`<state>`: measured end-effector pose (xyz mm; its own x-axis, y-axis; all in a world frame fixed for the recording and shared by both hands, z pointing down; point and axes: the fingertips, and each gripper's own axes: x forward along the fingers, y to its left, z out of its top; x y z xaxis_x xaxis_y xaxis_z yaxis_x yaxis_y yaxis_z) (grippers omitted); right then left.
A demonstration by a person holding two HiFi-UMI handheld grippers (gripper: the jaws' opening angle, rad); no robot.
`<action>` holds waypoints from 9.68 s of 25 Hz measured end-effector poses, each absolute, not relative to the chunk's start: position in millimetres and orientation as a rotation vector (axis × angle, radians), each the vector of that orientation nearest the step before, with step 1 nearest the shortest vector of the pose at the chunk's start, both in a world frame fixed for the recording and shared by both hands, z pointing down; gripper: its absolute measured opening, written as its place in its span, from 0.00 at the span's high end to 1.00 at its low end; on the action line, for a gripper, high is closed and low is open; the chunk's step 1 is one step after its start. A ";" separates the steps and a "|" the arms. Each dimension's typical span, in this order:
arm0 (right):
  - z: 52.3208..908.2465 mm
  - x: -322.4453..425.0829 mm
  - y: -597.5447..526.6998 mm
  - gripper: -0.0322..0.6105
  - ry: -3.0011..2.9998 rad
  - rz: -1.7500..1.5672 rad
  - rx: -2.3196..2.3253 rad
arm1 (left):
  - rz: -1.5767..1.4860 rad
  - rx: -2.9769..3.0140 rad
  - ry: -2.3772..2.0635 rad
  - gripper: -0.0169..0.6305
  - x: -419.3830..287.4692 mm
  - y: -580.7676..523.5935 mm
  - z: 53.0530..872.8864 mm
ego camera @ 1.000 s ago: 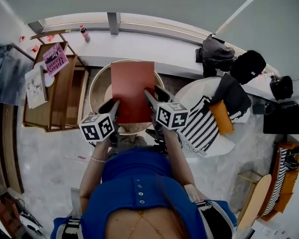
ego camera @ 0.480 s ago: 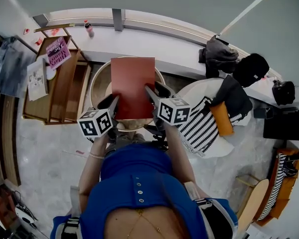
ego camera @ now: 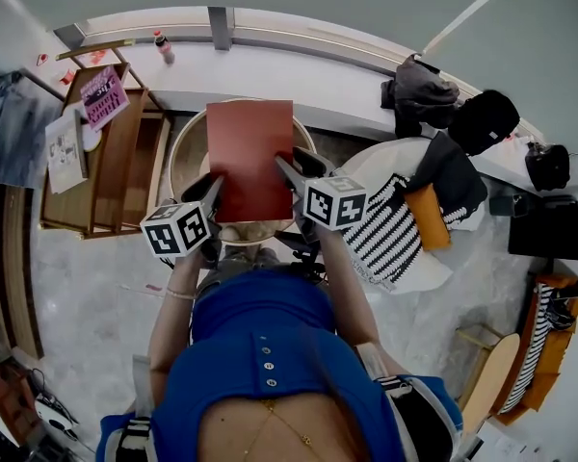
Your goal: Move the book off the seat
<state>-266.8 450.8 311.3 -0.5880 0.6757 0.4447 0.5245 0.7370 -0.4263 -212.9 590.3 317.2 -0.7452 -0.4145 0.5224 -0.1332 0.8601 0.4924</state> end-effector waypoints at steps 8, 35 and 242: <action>317.9 -269.4 450.5 0.67 -2.319 0.326 -0.905 | -0.567 0.397 -2.364 0.82 -216.2 590.4 323.9; 393.7 -298.1 461.7 0.68 -2.153 0.306 -0.859 | -0.561 0.339 -2.230 0.82 -242.4 598.7 397.6; 218.4 -216.5 468.7 0.95 -2.589 -0.047 -1.450 | -0.372 0.715 -2.743 0.97 -216.3 503.4 236.9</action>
